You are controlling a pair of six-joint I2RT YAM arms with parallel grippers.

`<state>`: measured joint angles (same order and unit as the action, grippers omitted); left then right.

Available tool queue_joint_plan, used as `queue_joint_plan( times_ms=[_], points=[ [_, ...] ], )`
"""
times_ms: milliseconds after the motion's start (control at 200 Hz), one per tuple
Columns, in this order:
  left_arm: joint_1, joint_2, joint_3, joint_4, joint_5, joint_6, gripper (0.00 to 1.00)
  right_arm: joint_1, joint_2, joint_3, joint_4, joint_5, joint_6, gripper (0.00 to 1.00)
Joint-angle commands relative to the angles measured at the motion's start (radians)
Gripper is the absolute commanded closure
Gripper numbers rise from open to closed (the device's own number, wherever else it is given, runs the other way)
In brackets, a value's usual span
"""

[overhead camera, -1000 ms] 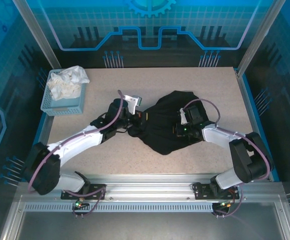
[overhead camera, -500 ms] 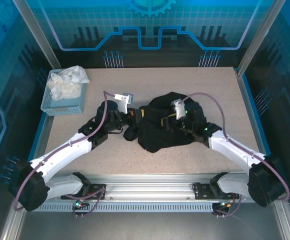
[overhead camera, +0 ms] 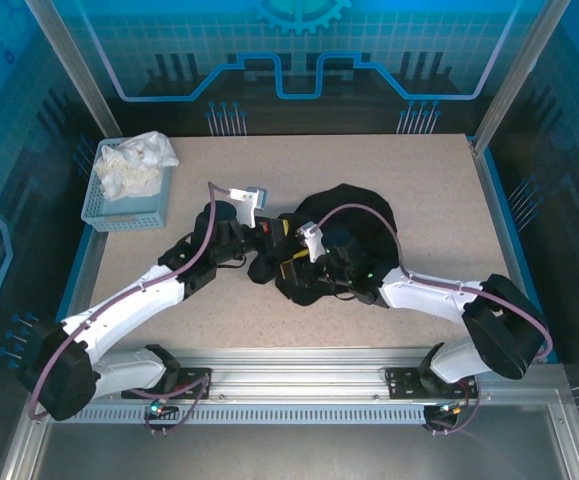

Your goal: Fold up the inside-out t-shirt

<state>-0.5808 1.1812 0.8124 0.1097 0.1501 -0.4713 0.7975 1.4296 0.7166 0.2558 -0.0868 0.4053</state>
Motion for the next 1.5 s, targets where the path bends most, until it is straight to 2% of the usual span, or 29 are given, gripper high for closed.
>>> queue_joint_plan(
  times_ms=[0, 50, 150, 235, 335, 435, 495, 545, 625, 700, 850, 995, 1135, 1230, 1491],
  points=[
    [-0.006, -0.028, -0.008, -0.006, -0.030, 0.014, 1.00, 0.002, -0.005, 0.034, 0.031, 0.039, -0.007, 0.79],
    [-0.007, -0.032, -0.007, -0.017, -0.056, 0.013, 1.00, -0.004, -0.028, 0.030, -0.012, 0.057, -0.026, 0.89],
    [-0.004, -0.033, 0.000, -0.064, -0.137, 0.016, 1.00, -0.035, -0.096, 0.013, -0.101, 0.069, -0.060, 1.00],
    [0.000, -0.035, 0.004, -0.125, -0.248, 0.022, 1.00, -0.082, -0.158, -0.004, -0.165, 0.033, -0.083, 1.00],
    [0.017, -0.055, -0.027, -0.167, -0.378, 0.009, 1.00, -0.146, -0.177, 0.024, -0.213, -0.113, -0.101, 1.00],
    [0.026, -0.102, -0.087, -0.142, -0.449, -0.015, 1.00, -0.160, -0.113, 0.131, -0.295, -0.263, -0.146, 1.00],
    [0.025, -0.108, -0.110, -0.109, -0.429, -0.013, 1.00, -0.163, -0.084, 0.187, -0.365, -0.289, -0.180, 1.00],
    [0.023, -0.090, -0.110, -0.091, -0.376, -0.007, 0.96, -0.180, -0.081, 0.211, -0.426, -0.275, -0.206, 1.00],
    [0.019, -0.009, -0.090, -0.088, -0.279, 0.007, 0.88, -0.235, -0.100, 0.193, -0.461, -0.278, -0.206, 1.00],
    [0.016, 0.081, -0.067, -0.108, -0.245, 0.016, 0.83, -0.286, -0.116, 0.148, -0.440, -0.314, -0.178, 1.00],
    [0.016, 0.164, -0.073, -0.118, -0.314, 0.052, 0.75, -0.315, -0.116, 0.100, -0.376, -0.360, -0.128, 1.00],
    [0.005, 0.115, -0.100, -0.163, -0.367, 0.078, 0.56, -0.314, -0.089, 0.100, -0.338, -0.390, -0.091, 1.00],
    [-0.071, 0.043, -0.125, -0.242, -0.472, 0.124, 0.44, -0.315, -0.062, 0.113, -0.320, -0.397, -0.073, 1.00],
    [-0.131, 0.016, -0.131, -0.277, -0.523, 0.169, 0.40, -0.314, -0.049, 0.125, -0.320, -0.401, -0.074, 1.00],
    [-0.172, 0.076, -0.103, -0.266, -0.428, 0.332, 0.35, -0.319, -0.038, 0.145, -0.339, -0.398, -0.095, 1.00]
  ],
)
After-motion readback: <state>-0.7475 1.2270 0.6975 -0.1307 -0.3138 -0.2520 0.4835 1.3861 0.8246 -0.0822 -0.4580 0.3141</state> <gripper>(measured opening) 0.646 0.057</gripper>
